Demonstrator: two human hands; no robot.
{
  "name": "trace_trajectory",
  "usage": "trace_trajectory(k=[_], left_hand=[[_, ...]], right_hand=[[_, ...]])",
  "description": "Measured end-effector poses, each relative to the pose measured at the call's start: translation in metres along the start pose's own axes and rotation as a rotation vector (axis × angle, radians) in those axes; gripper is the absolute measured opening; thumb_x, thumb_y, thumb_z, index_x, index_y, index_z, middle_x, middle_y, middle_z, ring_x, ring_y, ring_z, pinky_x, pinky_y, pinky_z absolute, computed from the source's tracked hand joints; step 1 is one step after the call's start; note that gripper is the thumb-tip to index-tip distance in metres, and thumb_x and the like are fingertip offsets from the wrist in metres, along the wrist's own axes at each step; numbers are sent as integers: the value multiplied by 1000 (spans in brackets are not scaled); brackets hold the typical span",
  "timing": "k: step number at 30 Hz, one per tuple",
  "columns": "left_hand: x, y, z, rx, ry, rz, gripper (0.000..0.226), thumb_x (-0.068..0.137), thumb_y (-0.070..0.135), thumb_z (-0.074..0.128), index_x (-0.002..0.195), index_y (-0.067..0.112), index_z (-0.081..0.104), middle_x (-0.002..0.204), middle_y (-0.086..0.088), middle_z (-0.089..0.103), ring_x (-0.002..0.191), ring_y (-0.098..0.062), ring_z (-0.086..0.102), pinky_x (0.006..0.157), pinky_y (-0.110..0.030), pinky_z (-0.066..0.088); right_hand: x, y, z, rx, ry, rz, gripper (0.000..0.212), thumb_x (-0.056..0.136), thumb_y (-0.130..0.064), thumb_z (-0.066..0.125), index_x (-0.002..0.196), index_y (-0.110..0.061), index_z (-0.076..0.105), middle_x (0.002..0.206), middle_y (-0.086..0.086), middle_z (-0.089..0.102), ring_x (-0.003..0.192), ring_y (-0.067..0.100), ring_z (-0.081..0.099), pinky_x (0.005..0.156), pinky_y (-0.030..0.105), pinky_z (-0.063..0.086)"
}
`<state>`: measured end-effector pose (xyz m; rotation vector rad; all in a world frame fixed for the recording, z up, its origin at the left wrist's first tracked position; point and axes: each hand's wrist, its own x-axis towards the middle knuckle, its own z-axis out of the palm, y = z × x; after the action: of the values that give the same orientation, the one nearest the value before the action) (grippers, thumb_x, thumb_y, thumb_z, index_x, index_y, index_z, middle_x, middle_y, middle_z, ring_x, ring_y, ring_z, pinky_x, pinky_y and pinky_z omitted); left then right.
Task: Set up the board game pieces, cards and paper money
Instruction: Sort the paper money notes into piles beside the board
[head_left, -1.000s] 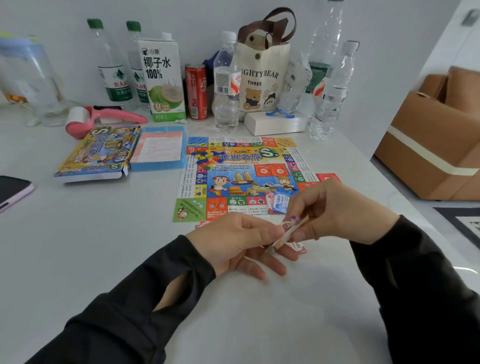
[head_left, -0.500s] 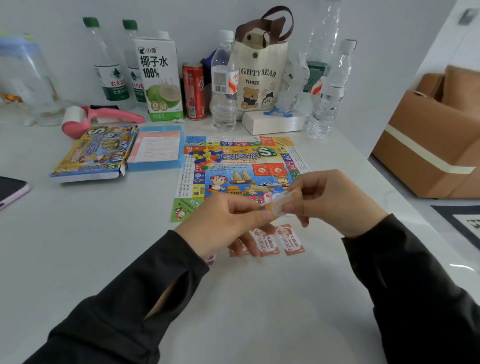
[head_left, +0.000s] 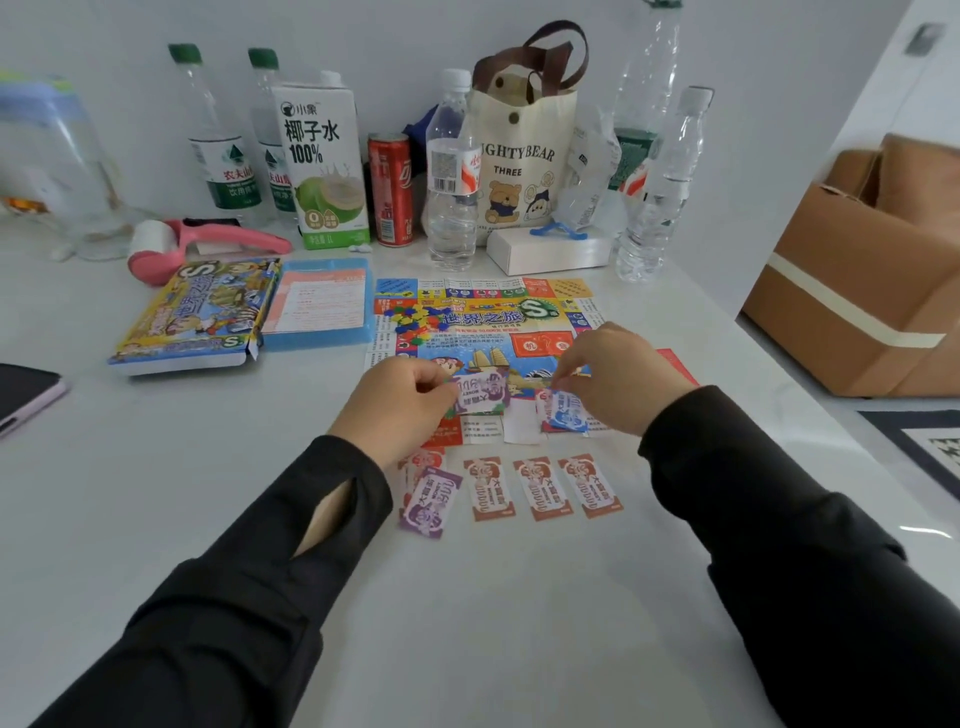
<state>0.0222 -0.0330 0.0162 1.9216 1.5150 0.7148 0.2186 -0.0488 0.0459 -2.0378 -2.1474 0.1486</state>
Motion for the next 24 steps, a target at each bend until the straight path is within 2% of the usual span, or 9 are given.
trace_trajectory(k=[5,10,13,17,20,22,24], left_hand=[[3,-3,2,-26,134,13,27,92,24,52,80,6,68,79,-2,65,69,-6,54,60,-17,39],[1,-4,9,-13,154,-36,23,93,26,51,77,16,65,70,12,57,66,-1,50,54,-14,33],[1,-5,10,17,144,-26,20,93,27,51,78,21,63,74,11,57,68,-2,50,55,-13,31],[0,-5,13,56,133,-20,17,93,27,51,83,20,62,82,6,59,74,-6,53,55,-13,33],[-1,-3,11,32,149,-14,20,93,27,51,83,16,64,82,4,60,75,-7,54,57,-12,32],[-1,-2,10,7,156,-30,19,93,27,51,82,18,64,80,8,57,70,-3,50,57,-11,31],[-1,-1,8,-1,158,-38,19,93,27,51,84,18,65,77,10,56,67,0,48,56,-11,31]], right_hand=[[-3,-3,4,24,-17,-48,22,90,-31,56,108,-24,66,122,-3,56,114,16,42,100,33,34],[-9,-15,5,-53,-178,-151,53,76,-53,65,122,-30,57,129,-5,46,122,17,33,106,36,29],[-9,-17,8,-72,-193,-173,61,72,-56,67,125,-29,55,129,-5,46,122,17,33,106,38,29],[-8,-17,10,-64,-151,-196,49,76,-52,66,119,-28,61,123,-7,48,119,15,34,106,38,29],[-10,-16,14,-21,-78,-254,27,84,-42,61,105,-27,68,111,-10,54,113,12,39,102,33,32],[-10,-14,14,65,-1,-264,16,87,-31,60,92,-23,72,100,-10,56,106,11,44,92,27,35],[-8,-14,8,182,102,-213,12,86,-25,63,87,-20,74,86,-10,55,89,7,49,76,15,35]])
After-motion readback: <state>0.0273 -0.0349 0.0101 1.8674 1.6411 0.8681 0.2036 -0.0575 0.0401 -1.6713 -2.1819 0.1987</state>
